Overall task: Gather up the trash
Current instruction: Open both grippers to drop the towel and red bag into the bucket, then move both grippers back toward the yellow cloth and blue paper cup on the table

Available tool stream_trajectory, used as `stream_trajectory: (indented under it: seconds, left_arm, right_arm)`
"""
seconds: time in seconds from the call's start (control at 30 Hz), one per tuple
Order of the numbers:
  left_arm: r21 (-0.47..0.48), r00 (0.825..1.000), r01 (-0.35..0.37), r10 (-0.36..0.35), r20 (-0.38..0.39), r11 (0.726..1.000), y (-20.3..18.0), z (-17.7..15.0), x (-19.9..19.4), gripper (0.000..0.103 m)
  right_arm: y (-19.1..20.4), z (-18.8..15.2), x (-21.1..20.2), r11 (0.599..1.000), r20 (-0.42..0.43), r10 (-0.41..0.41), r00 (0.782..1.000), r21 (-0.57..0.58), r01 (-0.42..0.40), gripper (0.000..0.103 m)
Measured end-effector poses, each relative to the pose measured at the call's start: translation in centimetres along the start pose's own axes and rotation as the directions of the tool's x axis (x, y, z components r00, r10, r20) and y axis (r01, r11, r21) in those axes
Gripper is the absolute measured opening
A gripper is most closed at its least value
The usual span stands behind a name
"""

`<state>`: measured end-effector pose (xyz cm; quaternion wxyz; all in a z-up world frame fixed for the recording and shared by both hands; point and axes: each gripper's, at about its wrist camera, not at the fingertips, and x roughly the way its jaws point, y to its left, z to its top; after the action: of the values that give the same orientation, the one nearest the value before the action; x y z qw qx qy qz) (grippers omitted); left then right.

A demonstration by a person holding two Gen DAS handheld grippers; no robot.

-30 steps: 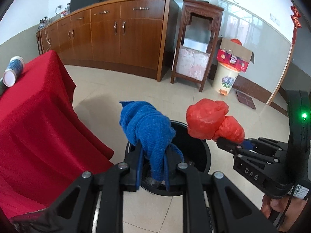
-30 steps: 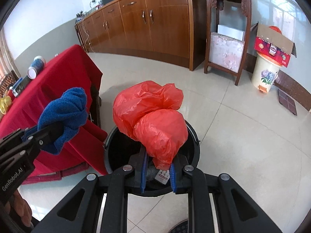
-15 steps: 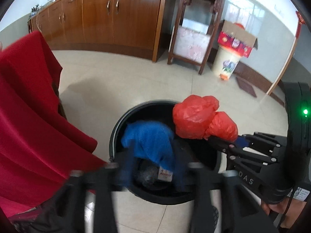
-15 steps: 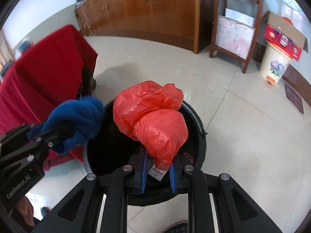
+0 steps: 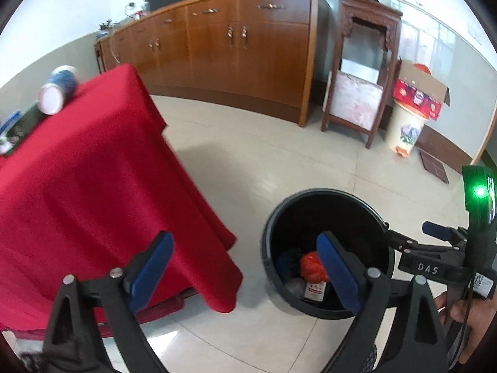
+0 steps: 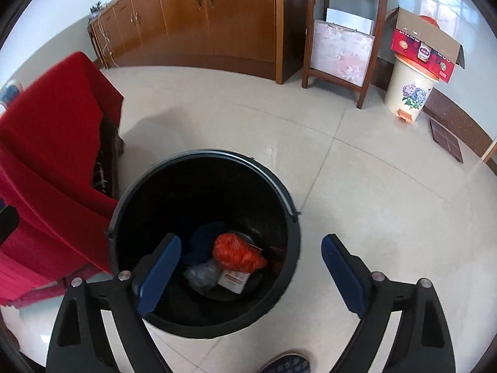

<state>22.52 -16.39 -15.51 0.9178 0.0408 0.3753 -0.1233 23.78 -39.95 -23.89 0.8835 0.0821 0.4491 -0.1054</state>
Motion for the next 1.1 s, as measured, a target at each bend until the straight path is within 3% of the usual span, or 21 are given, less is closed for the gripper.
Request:
stream_trajectory:
  seconds: [0.47,0.67,1.1]
  left_arm:
    - [-0.109,0.989,-0.110,0.120,0.084,0.988,6.5,-1.3,-6.9,0.098]
    - [-0.170,0.980,-0.159,0.176,0.092,0.972,10.0,-1.7,-9.0,0.098]
    - [-0.306,0.932,-0.281,0.334,0.140,0.910,18.4,-2.8,-14.4,0.098]
  right_arm:
    - [5.4,0.4,-5.3,0.996,0.069,0.072,0.995,-0.066,-0.067,0.094]
    - [9.7,1.2,-8.4,0.985,0.100,0.129,0.987,-0.132,-0.116,0.094]
    - [22.5,2.5,-14.2,0.902,0.162,0.339,0.927,-0.337,-0.271,0.094]
